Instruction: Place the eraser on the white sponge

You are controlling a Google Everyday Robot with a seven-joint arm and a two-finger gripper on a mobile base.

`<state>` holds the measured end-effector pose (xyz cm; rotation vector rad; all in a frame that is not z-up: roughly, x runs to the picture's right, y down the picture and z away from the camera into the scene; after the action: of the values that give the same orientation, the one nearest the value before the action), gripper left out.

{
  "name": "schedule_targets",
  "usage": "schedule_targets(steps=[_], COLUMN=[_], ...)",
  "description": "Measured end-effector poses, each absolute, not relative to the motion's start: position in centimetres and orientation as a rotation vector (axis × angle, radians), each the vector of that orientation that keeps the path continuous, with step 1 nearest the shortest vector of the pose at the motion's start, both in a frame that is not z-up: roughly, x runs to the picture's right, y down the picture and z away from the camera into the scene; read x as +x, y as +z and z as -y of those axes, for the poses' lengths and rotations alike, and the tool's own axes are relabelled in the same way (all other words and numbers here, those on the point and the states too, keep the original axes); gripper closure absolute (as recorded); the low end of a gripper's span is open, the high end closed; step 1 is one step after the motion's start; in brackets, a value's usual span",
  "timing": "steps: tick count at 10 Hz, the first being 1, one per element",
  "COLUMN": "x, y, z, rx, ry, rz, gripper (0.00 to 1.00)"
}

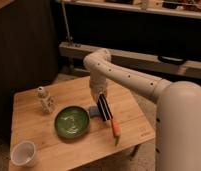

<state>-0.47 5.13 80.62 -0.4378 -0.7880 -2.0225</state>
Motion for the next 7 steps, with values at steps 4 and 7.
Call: schedule_targets(steps=[4,7], x=[-2.1,-3.1], y=[82.2,83.3], z=[-5.6,-5.7], rx=[-0.447,-0.469], ry=[-2.038,-2.054], rz=[0.776,0.764], gripper=[1.0,1.0])
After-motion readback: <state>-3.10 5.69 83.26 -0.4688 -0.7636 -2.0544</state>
